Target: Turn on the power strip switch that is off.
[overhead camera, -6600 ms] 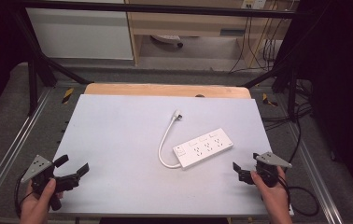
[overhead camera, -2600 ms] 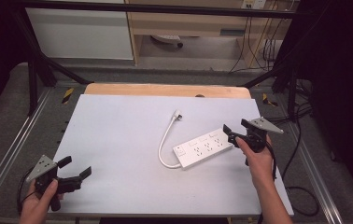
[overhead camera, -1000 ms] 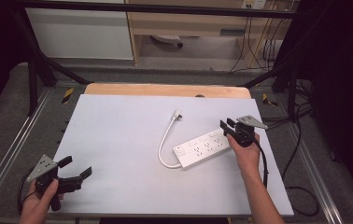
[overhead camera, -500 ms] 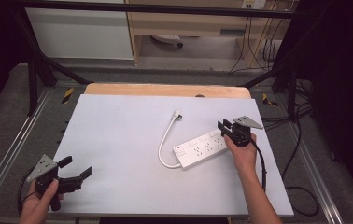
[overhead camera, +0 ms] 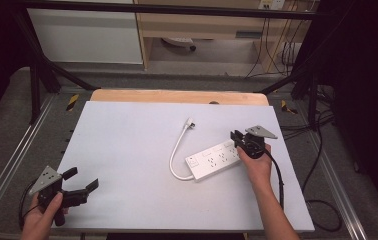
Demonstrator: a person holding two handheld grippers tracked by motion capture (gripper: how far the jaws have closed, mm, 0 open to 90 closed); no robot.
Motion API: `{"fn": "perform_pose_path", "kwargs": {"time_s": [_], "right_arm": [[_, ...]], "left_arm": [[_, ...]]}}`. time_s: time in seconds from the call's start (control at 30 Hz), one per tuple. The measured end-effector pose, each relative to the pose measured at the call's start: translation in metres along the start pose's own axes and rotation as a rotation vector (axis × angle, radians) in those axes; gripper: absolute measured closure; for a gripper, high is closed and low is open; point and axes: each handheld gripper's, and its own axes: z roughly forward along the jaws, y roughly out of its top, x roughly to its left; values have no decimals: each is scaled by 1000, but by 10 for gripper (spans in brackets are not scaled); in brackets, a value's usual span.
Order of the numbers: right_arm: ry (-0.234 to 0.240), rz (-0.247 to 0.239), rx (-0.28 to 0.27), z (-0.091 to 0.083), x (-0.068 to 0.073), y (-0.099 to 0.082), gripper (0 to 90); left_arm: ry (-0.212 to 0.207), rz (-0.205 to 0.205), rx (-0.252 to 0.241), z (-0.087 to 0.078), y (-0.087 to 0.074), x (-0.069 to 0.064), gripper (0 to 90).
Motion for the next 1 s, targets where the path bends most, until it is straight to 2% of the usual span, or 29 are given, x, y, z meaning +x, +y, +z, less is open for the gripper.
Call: {"fn": "perform_pose_path", "kwargs": {"time_s": [0.43, 1.0], "right_arm": [[21, -24, 11, 4, 6, -4, 847], [12, -39, 30, 6, 10, -11, 892]], "left_arm": [[-4, 5, 6, 0, 0, 0, 53], [-2, 17, 11, 1, 0, -1, 54]]}}
